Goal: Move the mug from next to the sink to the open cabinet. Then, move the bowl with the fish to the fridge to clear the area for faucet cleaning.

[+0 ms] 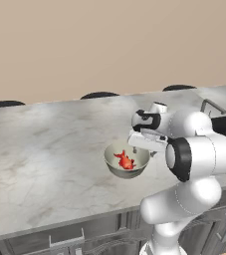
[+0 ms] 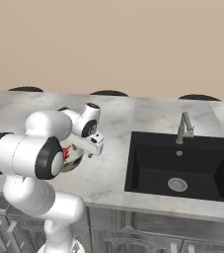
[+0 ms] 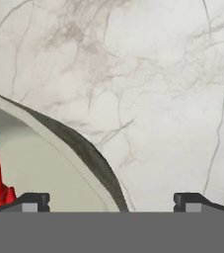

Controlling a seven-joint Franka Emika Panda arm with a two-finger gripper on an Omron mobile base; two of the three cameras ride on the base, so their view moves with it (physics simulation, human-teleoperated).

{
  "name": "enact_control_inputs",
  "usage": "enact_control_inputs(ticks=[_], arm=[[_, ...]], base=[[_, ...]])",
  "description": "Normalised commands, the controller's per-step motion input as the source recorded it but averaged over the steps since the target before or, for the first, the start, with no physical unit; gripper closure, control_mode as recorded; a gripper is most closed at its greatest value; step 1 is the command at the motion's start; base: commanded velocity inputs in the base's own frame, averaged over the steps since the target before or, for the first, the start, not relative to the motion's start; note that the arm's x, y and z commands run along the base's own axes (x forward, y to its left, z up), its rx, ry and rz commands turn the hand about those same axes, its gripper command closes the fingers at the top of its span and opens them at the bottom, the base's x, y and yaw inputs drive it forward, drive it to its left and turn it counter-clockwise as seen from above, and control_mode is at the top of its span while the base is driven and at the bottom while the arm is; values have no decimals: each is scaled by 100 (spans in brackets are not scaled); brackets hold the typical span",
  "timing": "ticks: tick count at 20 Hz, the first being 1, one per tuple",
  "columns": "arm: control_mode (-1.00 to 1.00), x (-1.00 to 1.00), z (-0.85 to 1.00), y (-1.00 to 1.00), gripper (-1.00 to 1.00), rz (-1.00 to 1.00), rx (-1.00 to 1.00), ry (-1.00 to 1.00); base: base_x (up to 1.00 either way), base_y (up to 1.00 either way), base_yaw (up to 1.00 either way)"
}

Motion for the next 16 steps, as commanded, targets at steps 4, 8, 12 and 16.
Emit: enact_control_inputs(ticks=[4,8,12,16], arm=[[-100,6,-47,0,-100,0,0,0],[-100,3,-32,0,-100,0,0,-3],[-100,8,-11,3,100,0,0,-1],[-100,0,0,0,100,0,0,0]], base=[[0,0,0],[0,0,0],[0,0,0],[0,0,0]])
